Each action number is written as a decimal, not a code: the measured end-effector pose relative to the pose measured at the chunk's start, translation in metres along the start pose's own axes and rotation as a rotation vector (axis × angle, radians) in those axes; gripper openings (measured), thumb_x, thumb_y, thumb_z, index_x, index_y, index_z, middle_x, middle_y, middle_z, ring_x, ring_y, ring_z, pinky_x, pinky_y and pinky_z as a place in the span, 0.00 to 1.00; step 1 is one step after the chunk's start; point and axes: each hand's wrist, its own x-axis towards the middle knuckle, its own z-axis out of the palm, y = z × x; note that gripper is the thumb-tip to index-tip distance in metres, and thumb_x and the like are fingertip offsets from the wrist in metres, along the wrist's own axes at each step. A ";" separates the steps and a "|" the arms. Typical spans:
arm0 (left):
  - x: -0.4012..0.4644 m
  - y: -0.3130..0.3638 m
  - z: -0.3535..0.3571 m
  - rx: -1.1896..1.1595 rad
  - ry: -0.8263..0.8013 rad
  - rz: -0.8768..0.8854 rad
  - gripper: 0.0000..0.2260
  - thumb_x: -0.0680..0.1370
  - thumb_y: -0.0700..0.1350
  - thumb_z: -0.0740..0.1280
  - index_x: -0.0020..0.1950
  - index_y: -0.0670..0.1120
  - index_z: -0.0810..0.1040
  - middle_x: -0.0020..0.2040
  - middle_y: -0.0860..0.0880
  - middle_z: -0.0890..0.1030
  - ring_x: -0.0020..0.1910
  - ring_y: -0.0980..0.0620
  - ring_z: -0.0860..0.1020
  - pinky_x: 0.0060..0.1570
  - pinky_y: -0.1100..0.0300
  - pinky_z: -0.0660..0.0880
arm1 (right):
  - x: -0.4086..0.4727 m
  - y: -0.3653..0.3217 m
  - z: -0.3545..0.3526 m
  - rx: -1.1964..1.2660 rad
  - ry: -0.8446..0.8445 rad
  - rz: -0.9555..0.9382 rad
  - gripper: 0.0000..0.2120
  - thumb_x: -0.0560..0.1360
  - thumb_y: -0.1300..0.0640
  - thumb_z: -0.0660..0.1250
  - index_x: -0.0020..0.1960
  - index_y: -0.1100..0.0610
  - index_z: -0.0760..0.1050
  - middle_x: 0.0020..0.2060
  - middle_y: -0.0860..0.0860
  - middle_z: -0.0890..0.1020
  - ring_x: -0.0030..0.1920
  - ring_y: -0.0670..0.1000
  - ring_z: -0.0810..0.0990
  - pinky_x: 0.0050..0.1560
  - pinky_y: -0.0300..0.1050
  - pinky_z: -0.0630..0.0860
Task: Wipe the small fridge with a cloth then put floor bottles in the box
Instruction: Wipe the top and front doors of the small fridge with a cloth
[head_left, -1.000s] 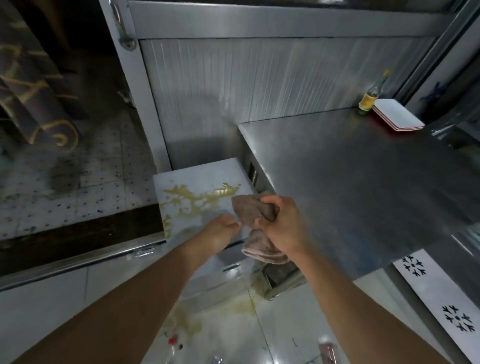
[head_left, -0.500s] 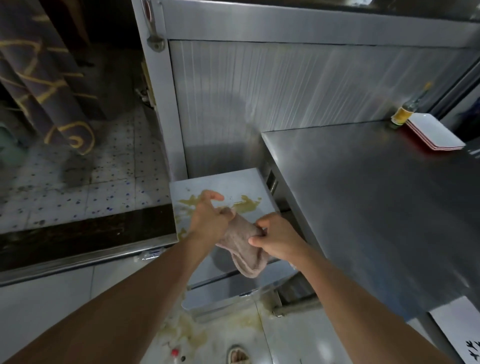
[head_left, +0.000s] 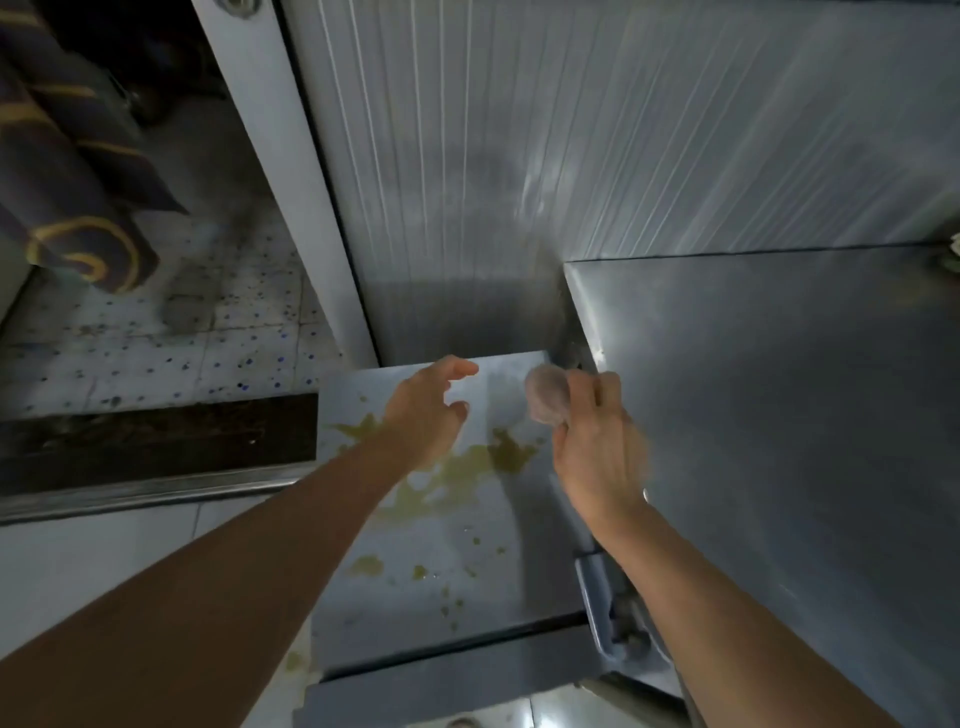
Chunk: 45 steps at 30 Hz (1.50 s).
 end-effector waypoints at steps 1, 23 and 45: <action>0.003 -0.007 0.001 0.057 -0.001 -0.022 0.18 0.76 0.39 0.65 0.64 0.54 0.72 0.63 0.53 0.75 0.58 0.54 0.74 0.51 0.65 0.69 | 0.000 0.002 0.008 -0.081 -0.023 -0.018 0.16 0.64 0.67 0.74 0.51 0.61 0.77 0.43 0.59 0.77 0.33 0.57 0.79 0.25 0.40 0.64; 0.055 -0.097 0.019 0.612 -0.023 0.109 0.24 0.78 0.46 0.59 0.73 0.58 0.60 0.77 0.51 0.55 0.73 0.46 0.54 0.70 0.42 0.55 | 0.022 0.012 0.139 -0.036 -0.352 -0.097 0.28 0.80 0.50 0.44 0.78 0.51 0.44 0.77 0.52 0.44 0.77 0.55 0.41 0.76 0.52 0.45; 0.033 -0.154 -0.050 0.225 0.078 -0.102 0.21 0.75 0.34 0.60 0.67 0.47 0.67 0.65 0.46 0.71 0.61 0.43 0.72 0.61 0.45 0.70 | 0.068 -0.057 0.168 -0.118 -0.397 -0.246 0.27 0.79 0.51 0.47 0.77 0.54 0.50 0.76 0.53 0.54 0.76 0.56 0.51 0.75 0.52 0.51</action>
